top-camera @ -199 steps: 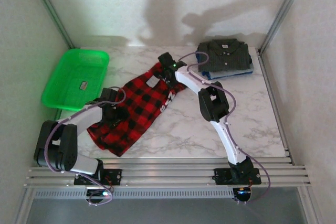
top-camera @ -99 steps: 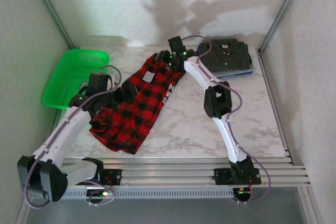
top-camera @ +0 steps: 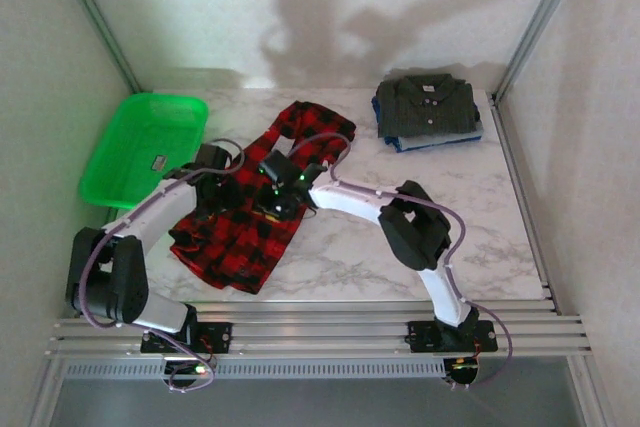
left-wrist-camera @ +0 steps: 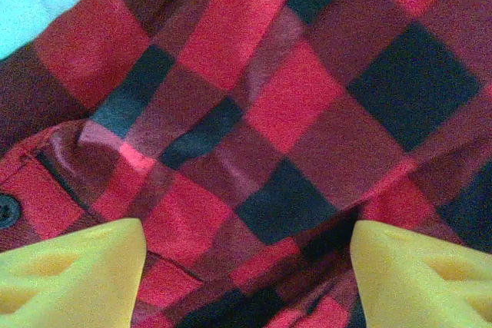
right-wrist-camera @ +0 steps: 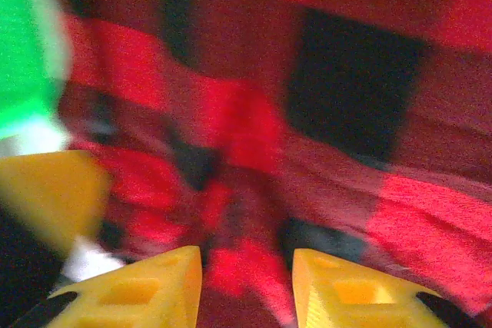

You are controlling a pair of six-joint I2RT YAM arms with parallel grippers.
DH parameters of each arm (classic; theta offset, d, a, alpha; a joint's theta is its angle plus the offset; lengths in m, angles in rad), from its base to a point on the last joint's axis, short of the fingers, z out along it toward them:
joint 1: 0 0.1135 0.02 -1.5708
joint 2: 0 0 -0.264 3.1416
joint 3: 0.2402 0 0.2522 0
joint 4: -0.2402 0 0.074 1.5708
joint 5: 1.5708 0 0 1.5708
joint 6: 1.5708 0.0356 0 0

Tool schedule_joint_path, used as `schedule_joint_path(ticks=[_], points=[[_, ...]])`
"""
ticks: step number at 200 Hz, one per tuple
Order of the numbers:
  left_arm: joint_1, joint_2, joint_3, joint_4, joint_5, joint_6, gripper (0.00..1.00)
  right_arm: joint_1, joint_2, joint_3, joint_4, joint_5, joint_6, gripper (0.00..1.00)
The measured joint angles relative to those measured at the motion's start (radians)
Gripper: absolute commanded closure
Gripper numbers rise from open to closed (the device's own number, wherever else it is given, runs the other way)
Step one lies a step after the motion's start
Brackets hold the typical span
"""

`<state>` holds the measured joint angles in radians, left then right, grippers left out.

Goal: Fold and stack the long sleeve shirts

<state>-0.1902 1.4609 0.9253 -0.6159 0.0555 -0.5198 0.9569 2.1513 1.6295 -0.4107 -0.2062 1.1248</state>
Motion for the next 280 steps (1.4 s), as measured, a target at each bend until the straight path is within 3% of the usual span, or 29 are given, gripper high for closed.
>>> schedule_joint_path(ticks=[58, 117, 162, 193, 238, 261, 280], points=[[-0.031, 0.000, -0.175, 0.114, 0.064, -0.051, 0.31, -0.035, 0.031, -0.019, -0.081, 0.153, 0.069, 0.70], [-0.172, -0.012, -0.219, 0.277, 0.242, -0.167, 0.28, -0.145, 0.010, -0.019, -0.185, 0.296, 0.018, 0.69], [-0.228, -0.061, -0.224, 0.346, 0.414, -0.267, 0.23, -0.243, 0.010, -0.001, -0.208, 0.306, -0.113, 0.52], [-0.229, -0.127, -0.137, 0.296, 0.454, -0.271, 0.19, -0.282, -0.006, -0.005, -0.198, 0.254, -0.206, 0.38], [-0.087, -0.277, -0.059, 0.150, 0.411, -0.212, 0.13, -0.275, -0.254, -0.154, -0.185, 0.137, -0.265, 0.26], [-0.056, -0.311, -0.113, 0.104, 0.369, -0.157, 0.13, -0.275, -0.437, -0.262, -0.199, 0.108, -0.260, 0.17], [-0.050, -0.322, -0.204, 0.096, 0.357, -0.120, 0.13, -0.275, -0.549, -0.373, -0.207, 0.088, -0.253, 0.15]])
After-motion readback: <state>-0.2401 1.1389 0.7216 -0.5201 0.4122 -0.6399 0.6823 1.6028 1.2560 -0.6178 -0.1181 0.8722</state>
